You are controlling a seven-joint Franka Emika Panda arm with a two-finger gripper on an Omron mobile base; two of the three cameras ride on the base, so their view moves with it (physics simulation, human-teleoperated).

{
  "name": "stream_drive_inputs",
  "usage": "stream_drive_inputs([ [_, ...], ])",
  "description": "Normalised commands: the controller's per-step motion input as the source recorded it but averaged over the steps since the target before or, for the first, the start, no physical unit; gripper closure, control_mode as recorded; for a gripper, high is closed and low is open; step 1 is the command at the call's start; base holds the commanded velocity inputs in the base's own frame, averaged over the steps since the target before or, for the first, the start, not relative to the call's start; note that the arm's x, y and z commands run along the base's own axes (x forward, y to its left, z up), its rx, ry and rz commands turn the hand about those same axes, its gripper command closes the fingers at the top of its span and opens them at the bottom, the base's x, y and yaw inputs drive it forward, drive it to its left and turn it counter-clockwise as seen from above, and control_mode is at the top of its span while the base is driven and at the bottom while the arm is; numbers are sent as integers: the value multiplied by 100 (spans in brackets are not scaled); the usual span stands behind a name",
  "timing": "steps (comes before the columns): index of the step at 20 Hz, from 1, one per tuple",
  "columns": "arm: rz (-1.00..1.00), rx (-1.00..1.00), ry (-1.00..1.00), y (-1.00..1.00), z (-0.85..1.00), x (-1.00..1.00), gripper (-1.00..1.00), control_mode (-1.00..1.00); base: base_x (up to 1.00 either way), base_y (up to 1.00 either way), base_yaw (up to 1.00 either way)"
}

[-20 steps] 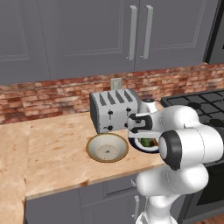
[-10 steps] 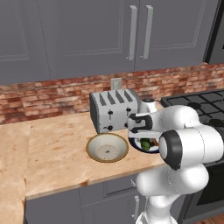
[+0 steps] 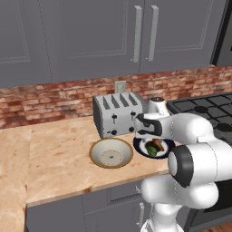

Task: Place the chicken drumstick on the plate and place the avocado on the same plate.

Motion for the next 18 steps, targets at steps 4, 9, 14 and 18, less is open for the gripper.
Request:
stream_drive_inputs([
  [4,-5,0,-8,-37,34,-63,-100,-100,0,0,0],
  [9,-3,0,-18,-28,13,-97,-100,-100,0,0,0],
  [14,0,0,-31,0,21,-88,-100,-100,0,0,0],
  [18,0,0,-39,0,39,-56,-100,-100,0,0,0],
])
